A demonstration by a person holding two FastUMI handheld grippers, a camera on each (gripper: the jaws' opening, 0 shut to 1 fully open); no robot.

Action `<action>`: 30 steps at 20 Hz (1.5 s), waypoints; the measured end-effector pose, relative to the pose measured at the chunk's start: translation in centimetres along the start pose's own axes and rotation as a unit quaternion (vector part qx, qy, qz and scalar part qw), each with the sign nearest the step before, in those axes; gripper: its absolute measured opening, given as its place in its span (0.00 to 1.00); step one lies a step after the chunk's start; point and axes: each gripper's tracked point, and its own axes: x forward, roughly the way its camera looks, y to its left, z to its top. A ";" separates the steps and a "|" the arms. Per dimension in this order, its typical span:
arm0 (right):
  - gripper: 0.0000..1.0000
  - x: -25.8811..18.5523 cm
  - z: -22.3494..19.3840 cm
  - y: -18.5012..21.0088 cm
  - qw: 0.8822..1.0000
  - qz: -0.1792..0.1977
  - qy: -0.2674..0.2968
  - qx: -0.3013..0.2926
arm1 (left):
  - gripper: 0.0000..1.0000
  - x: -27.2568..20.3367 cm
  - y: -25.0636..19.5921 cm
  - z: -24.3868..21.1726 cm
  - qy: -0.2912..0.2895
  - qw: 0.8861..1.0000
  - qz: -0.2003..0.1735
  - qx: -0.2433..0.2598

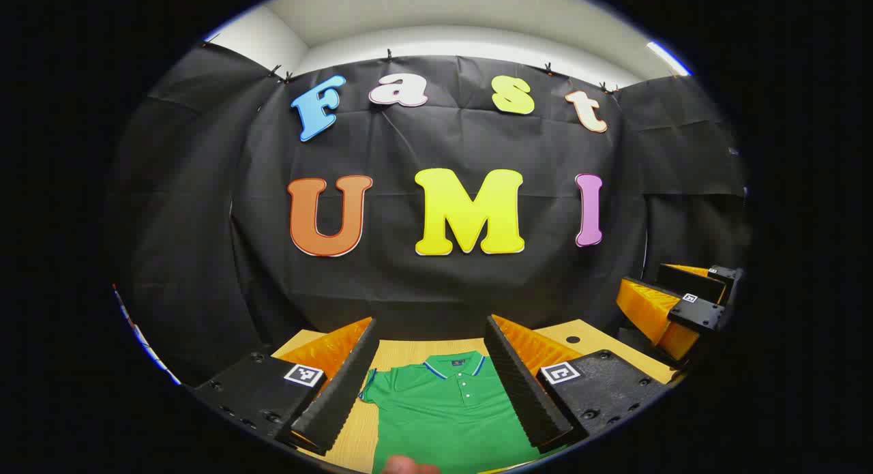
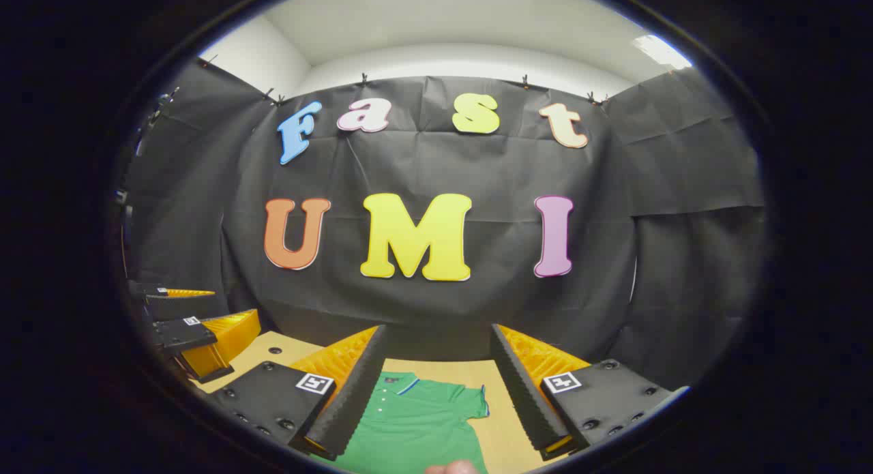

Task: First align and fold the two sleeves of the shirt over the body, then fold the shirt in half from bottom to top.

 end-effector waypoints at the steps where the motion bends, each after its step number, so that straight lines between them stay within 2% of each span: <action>1: 0.94 0.0 0.0 -0.2 1.000 0.000 0.000 -0.001 | 1.00 0.2 -0.2 0.0 0.000 1.000 -0.001 0.000; 21: 0.94 2.0 -1.1 -3.5 1.000 -0.020 0.019 -0.013 | 1.00 2.9 -1.1 -1.3 0.013 1.000 0.001 -0.007; 27: 0.94 3.1 -4.2 -4.6 0.998 -0.009 0.056 -0.017 | 1.00 3.1 -1.8 -2.9 0.023 1.000 0.000 -0.007; 30: 0.94 4.3 -6.5 -5.0 0.997 0.010 0.080 -0.012 | 1.00 3.3 -2.3 -3.9 0.033 0.999 0.002 -0.005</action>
